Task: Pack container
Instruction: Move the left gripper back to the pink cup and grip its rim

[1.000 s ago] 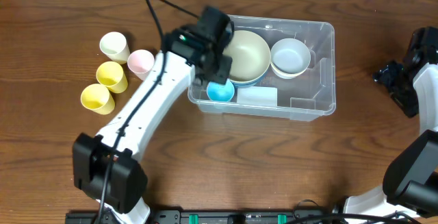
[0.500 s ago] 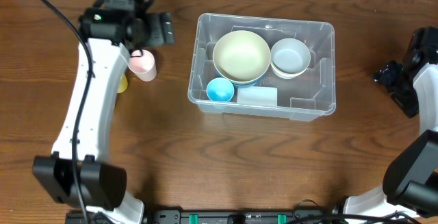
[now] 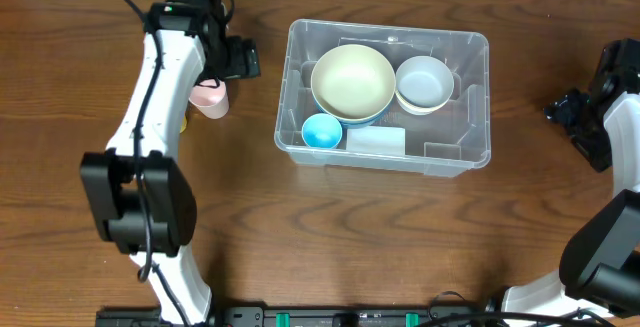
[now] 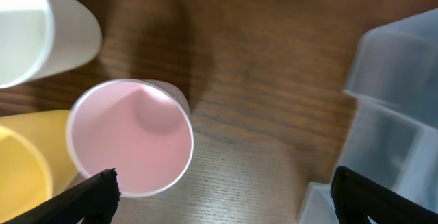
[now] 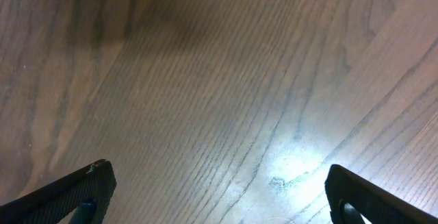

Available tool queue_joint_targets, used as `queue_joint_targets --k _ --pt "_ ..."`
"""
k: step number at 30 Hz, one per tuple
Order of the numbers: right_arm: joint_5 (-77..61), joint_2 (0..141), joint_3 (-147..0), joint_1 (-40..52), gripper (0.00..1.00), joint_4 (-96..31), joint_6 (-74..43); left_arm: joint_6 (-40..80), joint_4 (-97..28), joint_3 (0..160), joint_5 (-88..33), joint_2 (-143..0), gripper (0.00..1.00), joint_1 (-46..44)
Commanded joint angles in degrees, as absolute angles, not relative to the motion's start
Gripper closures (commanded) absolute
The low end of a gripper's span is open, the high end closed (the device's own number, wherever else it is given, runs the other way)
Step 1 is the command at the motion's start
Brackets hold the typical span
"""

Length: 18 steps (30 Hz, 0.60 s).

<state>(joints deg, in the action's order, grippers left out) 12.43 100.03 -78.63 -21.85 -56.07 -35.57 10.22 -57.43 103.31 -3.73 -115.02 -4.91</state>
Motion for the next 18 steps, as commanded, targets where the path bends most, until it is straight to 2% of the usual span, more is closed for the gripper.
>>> queue_joint_targets --k 1,10,11,13,14,18 --pt "13.0 100.2 -78.5 -22.2 0.01 -56.1 -36.4 9.1 -58.2 103.7 -4.1 -117.7 0.01 -4.8" --pt "13.0 100.2 -78.5 -22.2 0.01 -56.1 -36.4 9.0 -58.6 103.1 -4.1 -120.8 0.00 -4.8" --pt "13.0 100.2 -78.5 -22.2 0.01 -56.1 -36.4 9.0 -58.5 103.0 -4.1 -120.9 0.03 -4.8" --pt "13.0 100.2 -78.5 -22.2 0.01 -56.1 -36.4 9.0 -58.3 102.9 -4.1 -121.0 0.16 -4.8" --pt "13.0 100.2 -78.5 -22.2 0.01 -56.1 -36.4 9.0 -58.2 102.9 -4.1 -121.2 0.20 -4.8" --pt "13.0 100.2 -78.5 -22.2 0.01 -56.1 -36.4 9.0 -57.8 102.8 -4.1 -121.9 0.20 -4.8"
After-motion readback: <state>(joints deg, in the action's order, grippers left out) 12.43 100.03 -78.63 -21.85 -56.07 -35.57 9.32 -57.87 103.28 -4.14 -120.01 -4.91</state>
